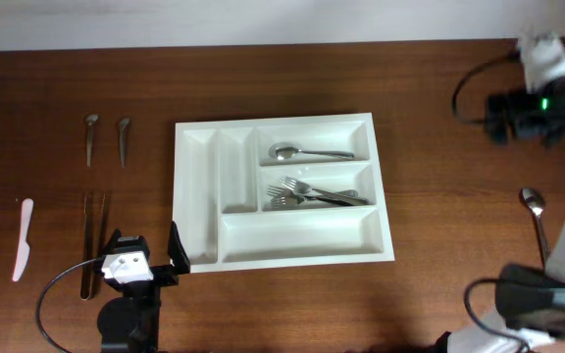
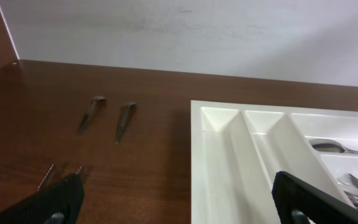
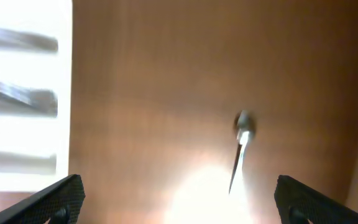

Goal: Pack container
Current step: 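Move the right gripper back right over the remaining spoon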

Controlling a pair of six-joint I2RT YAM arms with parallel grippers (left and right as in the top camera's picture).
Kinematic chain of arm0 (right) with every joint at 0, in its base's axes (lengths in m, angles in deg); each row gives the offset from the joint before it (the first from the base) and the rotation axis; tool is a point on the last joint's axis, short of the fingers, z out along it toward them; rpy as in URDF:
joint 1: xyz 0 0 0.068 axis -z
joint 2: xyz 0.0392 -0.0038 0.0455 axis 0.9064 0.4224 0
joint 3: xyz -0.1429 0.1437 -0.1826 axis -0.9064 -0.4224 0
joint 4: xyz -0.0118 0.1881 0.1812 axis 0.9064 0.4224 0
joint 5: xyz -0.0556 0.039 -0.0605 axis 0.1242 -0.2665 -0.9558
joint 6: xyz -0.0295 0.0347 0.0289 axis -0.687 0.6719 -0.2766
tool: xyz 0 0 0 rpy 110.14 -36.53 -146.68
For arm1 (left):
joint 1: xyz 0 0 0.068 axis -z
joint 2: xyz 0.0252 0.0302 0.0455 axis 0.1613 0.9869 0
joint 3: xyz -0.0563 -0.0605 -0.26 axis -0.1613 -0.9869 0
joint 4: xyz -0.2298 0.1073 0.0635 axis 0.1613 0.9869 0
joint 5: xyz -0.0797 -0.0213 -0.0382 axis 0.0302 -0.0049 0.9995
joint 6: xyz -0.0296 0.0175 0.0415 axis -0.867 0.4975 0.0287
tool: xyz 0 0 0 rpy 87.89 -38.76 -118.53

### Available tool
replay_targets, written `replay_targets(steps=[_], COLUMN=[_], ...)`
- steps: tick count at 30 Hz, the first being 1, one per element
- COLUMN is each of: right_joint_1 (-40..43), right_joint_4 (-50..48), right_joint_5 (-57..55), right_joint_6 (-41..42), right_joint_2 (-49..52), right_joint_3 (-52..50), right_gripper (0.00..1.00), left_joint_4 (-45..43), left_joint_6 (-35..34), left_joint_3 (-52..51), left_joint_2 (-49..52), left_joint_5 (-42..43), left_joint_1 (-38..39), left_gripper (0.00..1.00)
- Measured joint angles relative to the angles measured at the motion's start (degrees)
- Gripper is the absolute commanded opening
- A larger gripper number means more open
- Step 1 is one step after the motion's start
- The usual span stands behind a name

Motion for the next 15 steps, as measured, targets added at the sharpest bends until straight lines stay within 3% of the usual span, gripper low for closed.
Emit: replay_targets(steps=[7, 15], right_joint_1=[6.91, 16.76], right_joint_4=[-1.14, -9.11], right_joint_5=[2.84, 3.91], right_joint_6=[-6.88, -9.44], right_joint_2=[-3.61, -3.37], right_joint_3=[-16.55, -22.86], right_gripper=[0.99, 0.99], left_joint_4=[0.0, 0.02], left_joint_6=[0.0, 0.0], left_joint_3=[0.0, 0.0], left_joint_2=[0.0, 0.0], left_joint_5=[0.0, 0.0], left_joint_1=[0.0, 0.0], left_gripper=[0.99, 0.99])
